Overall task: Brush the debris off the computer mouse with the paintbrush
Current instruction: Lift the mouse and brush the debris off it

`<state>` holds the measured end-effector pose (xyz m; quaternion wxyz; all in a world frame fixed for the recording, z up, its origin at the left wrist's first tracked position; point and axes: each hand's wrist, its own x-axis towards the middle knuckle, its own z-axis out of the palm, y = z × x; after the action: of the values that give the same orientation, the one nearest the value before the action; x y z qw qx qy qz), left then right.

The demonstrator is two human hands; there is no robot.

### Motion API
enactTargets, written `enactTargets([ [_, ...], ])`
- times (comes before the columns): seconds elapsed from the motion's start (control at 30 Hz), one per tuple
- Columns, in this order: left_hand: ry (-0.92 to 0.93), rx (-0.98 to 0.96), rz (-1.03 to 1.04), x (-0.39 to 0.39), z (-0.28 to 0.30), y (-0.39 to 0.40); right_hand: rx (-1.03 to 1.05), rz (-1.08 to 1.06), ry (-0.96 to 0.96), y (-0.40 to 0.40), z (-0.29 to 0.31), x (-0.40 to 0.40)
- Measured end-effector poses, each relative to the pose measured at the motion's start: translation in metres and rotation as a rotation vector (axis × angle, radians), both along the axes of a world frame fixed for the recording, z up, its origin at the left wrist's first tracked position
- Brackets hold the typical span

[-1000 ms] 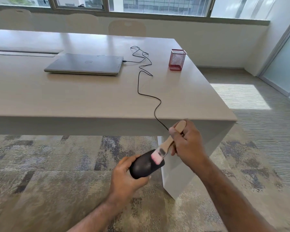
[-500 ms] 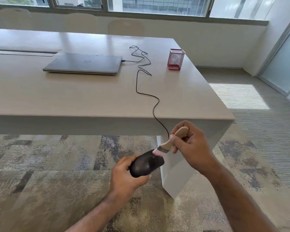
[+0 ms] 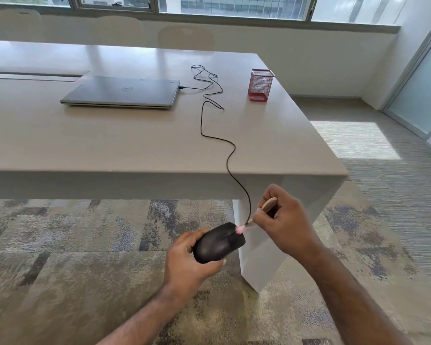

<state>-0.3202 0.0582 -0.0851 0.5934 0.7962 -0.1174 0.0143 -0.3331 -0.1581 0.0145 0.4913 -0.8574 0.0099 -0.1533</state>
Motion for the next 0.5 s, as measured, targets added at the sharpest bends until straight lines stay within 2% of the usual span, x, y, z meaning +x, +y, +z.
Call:
enactTargets([
  [0.17,0.046,-0.029,-0.007,0.002,-0.002,0.001,0.123,-0.041,-0.11,0.007,0.01,-0.002],
  [0.27,0.051,-0.016,-0.009,0.004,-0.002,0.0,0.223,0.048,-0.091,0.02,0.011,0.0],
  [0.37,0.042,-0.003,-0.002,0.004,-0.001,-0.001,0.131,0.071,-0.016,0.022,0.004,0.004],
  [0.5,0.064,-0.005,0.003,0.004,-0.001,0.001,0.052,-0.045,-0.024,0.006,-0.002,0.01],
])
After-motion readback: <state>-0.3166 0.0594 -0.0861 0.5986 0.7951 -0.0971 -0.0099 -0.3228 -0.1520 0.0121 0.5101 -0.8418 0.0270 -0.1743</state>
